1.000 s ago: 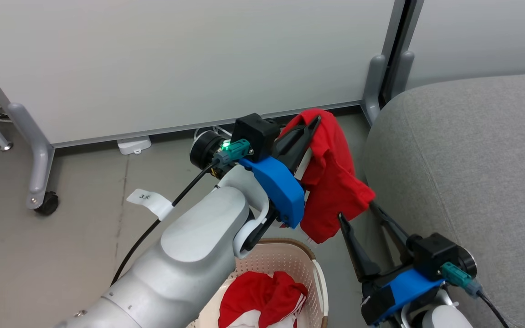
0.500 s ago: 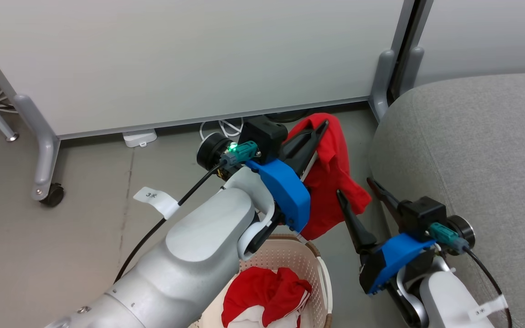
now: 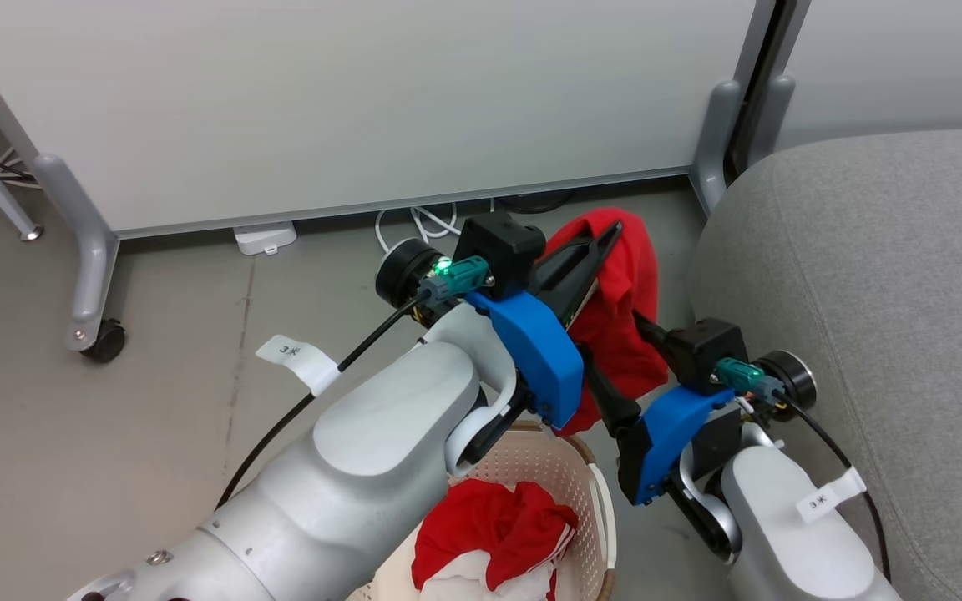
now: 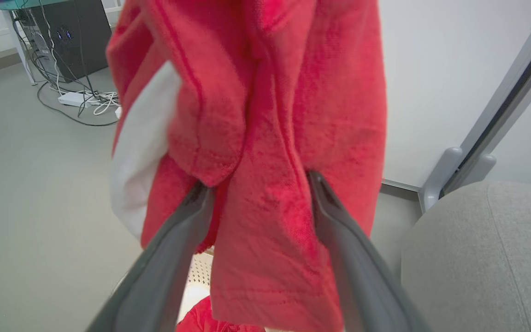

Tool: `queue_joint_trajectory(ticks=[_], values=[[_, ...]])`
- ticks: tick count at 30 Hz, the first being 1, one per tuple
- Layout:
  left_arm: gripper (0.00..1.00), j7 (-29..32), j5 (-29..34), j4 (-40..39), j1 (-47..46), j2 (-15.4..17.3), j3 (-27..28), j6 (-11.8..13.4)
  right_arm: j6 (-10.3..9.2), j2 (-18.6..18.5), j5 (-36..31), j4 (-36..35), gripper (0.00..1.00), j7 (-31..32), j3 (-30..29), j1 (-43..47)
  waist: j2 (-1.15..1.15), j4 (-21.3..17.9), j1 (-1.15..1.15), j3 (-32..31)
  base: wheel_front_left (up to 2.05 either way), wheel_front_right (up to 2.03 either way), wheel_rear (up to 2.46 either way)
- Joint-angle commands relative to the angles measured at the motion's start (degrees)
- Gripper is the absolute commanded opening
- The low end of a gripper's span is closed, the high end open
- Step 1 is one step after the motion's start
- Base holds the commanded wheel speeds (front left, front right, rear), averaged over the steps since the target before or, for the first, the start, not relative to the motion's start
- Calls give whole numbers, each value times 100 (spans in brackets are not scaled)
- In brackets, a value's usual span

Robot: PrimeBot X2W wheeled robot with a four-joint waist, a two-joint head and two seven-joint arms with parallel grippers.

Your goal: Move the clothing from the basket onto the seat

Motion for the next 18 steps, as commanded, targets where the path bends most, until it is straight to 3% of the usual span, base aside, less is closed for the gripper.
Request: queue_joint_trajectory(ticks=[1,2,3,5,6,18], values=[[0,-47,-36,-18,-105,3,-15,6,3,-18,67,55,100,-13,60,-106,0,5,0,0,0,0,0],[0,-42,-53,-25,-109,3,-38,4,3,-18,112,140,100,-7,119,-156,0,11,0,2,0,0,0],[0,-46,-65,-30,-110,3,-60,4,3,-18,166,215,89,-3,173,-204,0,17,0,3,0,0,0],[0,-57,-103,-40,-120,4,-98,12,3,-18,263,348,8,-14,273,-287,0,28,0,0,0,0,0],[0,-59,-114,-43,-128,4,-111,16,3,-18,301,402,0,-41,303,-327,0,31,0,-4,0,0,0],[0,-134,-303,75,-101,4,-264,52,3,-18,552,826,0,-288,464,-390,0,1,0,-147,0,0,0]])
